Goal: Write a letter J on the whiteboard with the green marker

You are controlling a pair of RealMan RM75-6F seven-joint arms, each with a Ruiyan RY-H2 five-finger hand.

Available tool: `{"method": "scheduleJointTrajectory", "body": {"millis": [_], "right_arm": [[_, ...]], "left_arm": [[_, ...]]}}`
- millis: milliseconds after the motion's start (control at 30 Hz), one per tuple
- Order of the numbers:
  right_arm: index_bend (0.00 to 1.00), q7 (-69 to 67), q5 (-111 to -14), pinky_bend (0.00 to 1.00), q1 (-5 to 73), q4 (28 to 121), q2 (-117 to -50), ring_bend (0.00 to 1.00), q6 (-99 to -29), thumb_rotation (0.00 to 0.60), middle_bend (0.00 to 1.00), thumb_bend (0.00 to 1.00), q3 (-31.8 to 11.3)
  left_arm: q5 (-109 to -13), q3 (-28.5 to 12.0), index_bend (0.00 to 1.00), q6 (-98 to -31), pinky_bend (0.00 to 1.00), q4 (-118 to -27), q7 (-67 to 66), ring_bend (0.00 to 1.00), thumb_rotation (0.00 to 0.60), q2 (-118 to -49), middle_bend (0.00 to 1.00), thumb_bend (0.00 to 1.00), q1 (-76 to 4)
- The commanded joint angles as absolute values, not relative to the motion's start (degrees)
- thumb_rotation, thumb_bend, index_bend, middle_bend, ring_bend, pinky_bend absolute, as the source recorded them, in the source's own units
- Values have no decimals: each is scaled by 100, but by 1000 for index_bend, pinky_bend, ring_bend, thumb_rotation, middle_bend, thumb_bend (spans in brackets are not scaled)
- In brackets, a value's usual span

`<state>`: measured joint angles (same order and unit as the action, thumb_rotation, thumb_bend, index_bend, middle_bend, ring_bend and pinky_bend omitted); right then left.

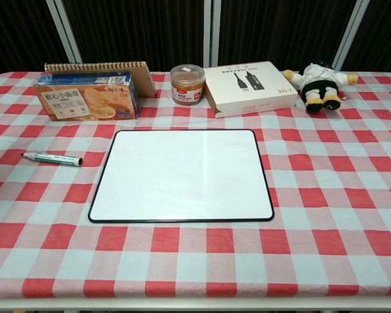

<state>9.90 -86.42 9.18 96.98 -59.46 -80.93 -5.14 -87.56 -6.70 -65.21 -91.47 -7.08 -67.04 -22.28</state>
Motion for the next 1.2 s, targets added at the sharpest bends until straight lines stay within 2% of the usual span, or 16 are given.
{"method": "scheduleJointTrajectory", "body": {"millis": [33, 200, 467, 767, 1200], "right_arm": [[0, 1013, -8612, 0, 926, 9723, -5925, 0, -8078, 600, 19, 209, -521], [0, 1043, -8549, 0, 939, 9726, -5926, 0, -8037, 600, 19, 209, -520], [0, 949, -8486, 0, 922, 9640, -5939, 0, -8036, 600, 19, 209, -509], [0, 812, -8475, 0, 909, 9552, -5932, 0, -8041, 600, 19, 208, -492], [0, 686, -8470, 0, 855, 9495, -5907, 0, -8104, 600, 19, 207, -468]], "left_arm": [[-8477, -803, 380, -5896, 847, -8967, -1748, 709, 600, -7262, 407, 150, -2792], [-8062, -753, 385, -5532, 878, -8997, -3124, 761, 600, -7733, 414, 166, -3099], [-6801, -832, 387, -5235, 894, -8653, -4425, 787, 600, -8518, 416, 209, -3460], [-5652, -833, 431, -5463, 907, -8404, -5136, 815, 600, -8989, 457, 240, -3678], [-4930, -662, 473, -5673, 910, -7998, -5504, 831, 600, -9315, 491, 270, -3910]]}}
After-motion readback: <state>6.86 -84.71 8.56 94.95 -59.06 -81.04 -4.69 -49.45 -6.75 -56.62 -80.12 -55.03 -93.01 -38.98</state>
